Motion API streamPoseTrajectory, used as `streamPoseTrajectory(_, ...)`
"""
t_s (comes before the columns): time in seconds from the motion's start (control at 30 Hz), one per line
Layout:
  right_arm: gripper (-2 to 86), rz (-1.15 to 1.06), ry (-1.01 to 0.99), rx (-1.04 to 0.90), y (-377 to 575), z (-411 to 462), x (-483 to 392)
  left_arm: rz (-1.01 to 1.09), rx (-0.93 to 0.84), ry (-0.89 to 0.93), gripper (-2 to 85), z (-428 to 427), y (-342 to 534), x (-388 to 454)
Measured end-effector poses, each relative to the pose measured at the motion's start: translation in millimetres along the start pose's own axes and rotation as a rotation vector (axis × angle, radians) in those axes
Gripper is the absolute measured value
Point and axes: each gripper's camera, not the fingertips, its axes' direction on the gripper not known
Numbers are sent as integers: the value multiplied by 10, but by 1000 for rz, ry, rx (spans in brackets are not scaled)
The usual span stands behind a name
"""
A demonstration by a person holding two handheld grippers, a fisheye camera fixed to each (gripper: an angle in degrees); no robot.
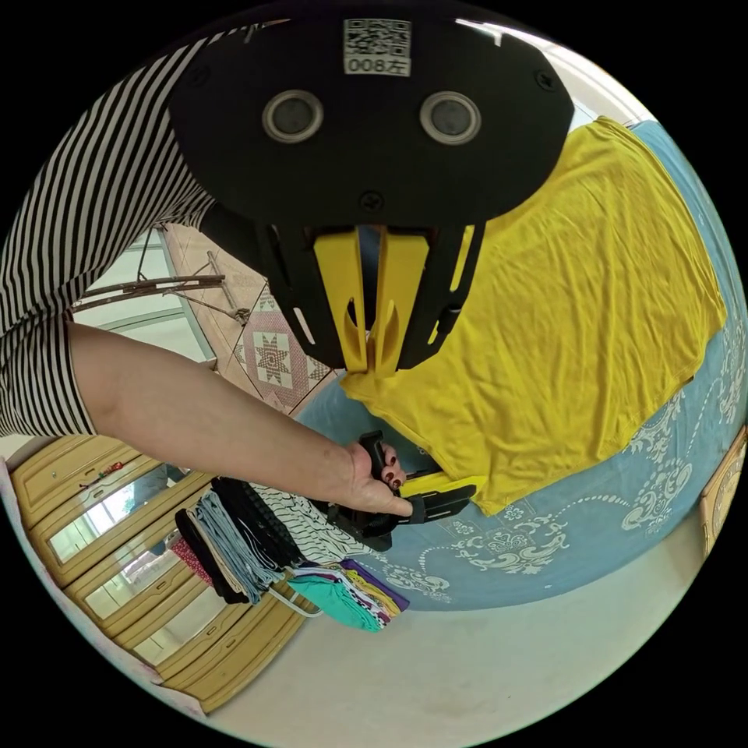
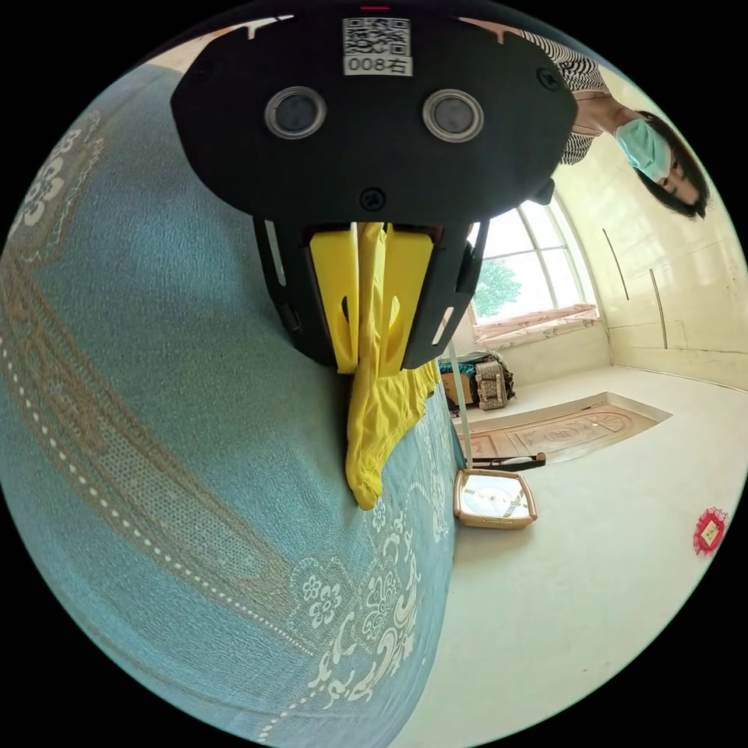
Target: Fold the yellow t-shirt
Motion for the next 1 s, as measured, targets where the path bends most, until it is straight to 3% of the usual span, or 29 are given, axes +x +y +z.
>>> streamPoseTrajectory(0.53, 13, -92, -130, 97, 385, 477, -1213, -73, 157, 76, 13, -1345, 966, -879)
streamPoseTrajectory(1.0, 14, -399, -15, -92, 649, 2509, -3577, -443, 428, 33, 14, -3044, 2795, -2211)
